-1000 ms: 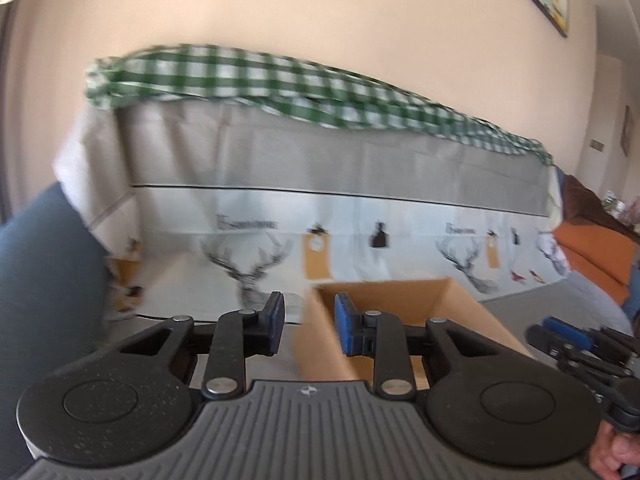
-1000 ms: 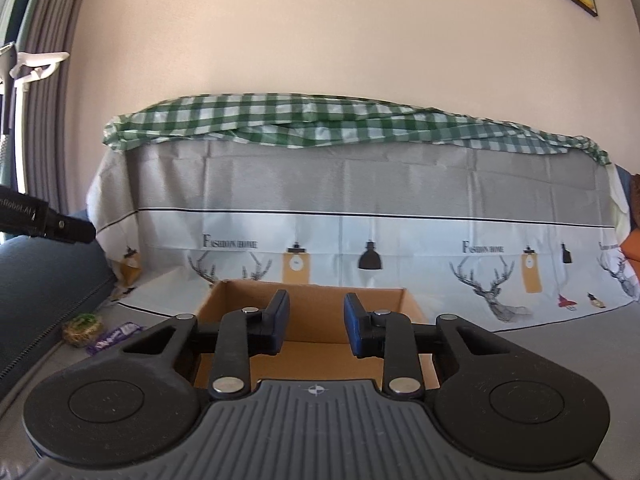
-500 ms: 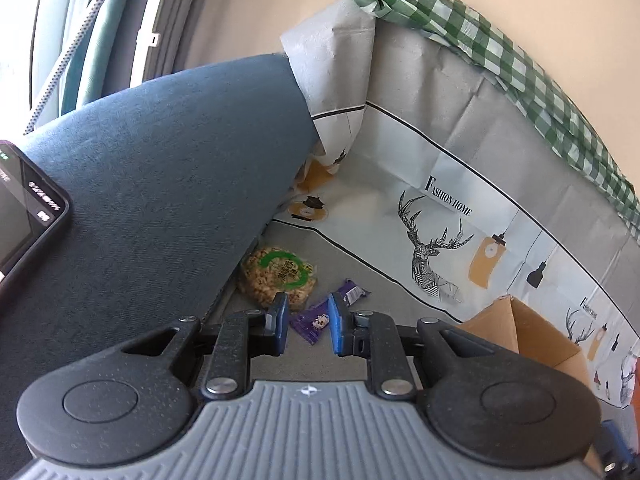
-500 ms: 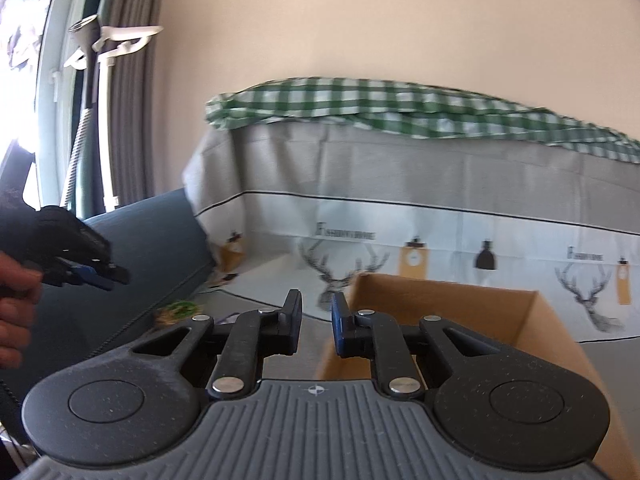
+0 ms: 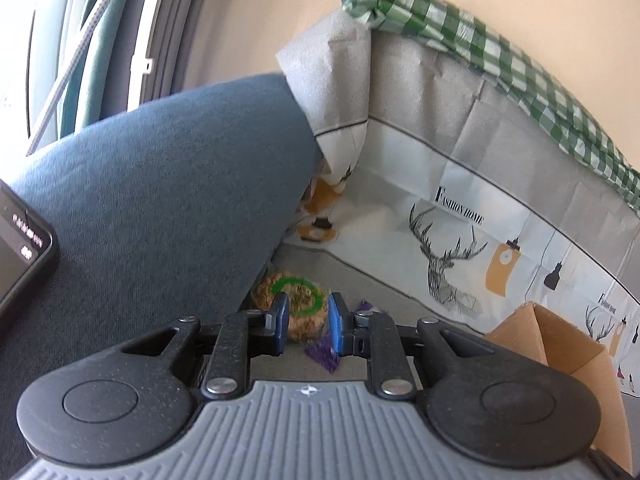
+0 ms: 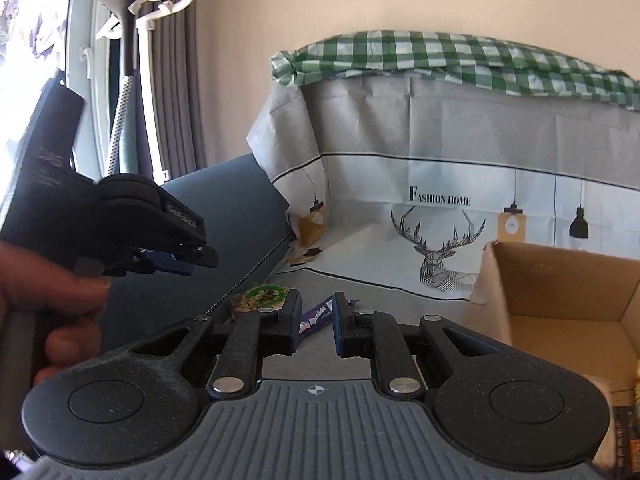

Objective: Organize snacks
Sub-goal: 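Move both grippers back from the box to the remaining snacks, then grasp the purple chocolate bar with the right gripper while the left grasps the round green-labelled grain cake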

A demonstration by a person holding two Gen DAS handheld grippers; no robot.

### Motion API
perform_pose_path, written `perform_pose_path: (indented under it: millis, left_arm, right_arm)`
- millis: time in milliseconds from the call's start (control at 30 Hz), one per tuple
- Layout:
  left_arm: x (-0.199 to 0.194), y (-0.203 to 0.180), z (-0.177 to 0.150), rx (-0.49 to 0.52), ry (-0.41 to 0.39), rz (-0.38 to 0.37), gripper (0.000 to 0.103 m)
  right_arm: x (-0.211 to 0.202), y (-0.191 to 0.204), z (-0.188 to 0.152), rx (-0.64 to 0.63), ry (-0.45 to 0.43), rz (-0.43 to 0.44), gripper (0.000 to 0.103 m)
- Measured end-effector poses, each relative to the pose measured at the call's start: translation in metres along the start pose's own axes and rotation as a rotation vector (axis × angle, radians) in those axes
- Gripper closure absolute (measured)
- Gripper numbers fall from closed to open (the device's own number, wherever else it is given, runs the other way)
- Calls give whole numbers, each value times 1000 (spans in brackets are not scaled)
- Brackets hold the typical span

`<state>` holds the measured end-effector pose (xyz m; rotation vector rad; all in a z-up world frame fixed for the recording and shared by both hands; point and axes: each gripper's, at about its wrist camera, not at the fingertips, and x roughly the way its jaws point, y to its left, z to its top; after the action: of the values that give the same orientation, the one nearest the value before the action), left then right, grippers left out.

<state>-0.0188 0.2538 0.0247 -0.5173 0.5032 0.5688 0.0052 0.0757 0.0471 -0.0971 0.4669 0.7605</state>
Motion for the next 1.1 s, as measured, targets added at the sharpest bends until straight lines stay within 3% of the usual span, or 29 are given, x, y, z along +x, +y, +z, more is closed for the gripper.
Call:
perform_pose_path:
  millis: [533, 733, 900, 1100]
  left_arm:
    - [11, 17, 4, -43, -42, 60, 81]
    - [14, 14, 4, -18, -41, 54, 81]
    - [16, 13, 4, -10, -39, 51, 81]
    - [17, 12, 3, -4, -38, 52, 80]
  right_arm:
    - [123, 15, -21, 88, 105, -95, 84]
    - [163, 12, -31, 131, 147, -110, 66]
    - [188, 10, -33, 156, 177, -110, 44]
    - [207, 14, -37, 141, 201, -122, 45]
